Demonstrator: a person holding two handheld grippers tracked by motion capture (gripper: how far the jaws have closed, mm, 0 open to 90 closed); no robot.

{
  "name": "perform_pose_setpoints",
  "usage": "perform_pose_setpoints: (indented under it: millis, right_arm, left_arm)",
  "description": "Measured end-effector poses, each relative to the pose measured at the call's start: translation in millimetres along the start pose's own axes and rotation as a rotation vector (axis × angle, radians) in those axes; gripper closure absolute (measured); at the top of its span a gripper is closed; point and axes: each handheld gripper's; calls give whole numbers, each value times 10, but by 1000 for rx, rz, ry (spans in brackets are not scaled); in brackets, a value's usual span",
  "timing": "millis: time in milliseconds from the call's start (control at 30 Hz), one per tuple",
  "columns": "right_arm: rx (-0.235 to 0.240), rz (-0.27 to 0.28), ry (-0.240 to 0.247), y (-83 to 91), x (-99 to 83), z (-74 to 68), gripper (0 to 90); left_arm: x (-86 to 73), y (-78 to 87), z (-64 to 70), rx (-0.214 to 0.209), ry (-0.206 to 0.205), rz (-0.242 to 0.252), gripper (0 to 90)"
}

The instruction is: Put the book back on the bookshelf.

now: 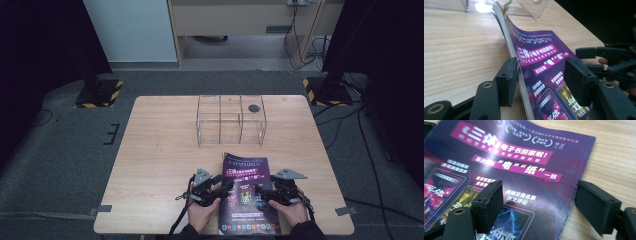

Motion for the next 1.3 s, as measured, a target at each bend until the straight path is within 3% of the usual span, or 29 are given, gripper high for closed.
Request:
perform_pose_setpoints:
  millis: [267,633,800,1033,1100,1133,1300]
  right_arm:
    - [0,4,-6,1,-2,10,230]
    - [7,2,-7,5,-3,15,231]
    - [5,0,-3,5,-2,16,234]
    - [0,-2,8,6,-3,21,238]
    - [-1,-3,11,5,-3,18,239]
    - [-2,-3,6,4,-2,14,239]
    - [-4,-3,9,5,-2,14,242]
  left_arm:
    - [1,-26,-2,-84,-7,-22,429]
    - [-27,-143,-59,-23,-39,-92,412]
    - [-1,-158,-109,-31,-19,-91,443]
    - [3,-177,-111,-19,-34,-86,446]
    - [1,-190,-105,39,-64,-100,426]
    - [9,-209,-114,74,-53,-126,417]
    - [23,-216,-136,97,-37,-135,421]
Point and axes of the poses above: each handheld gripper's, and its own axes: y roughly backward along the jaws, x roughly out of its top, z roughly to its right, and after that the axes turned 10 degrees about y, right-handed
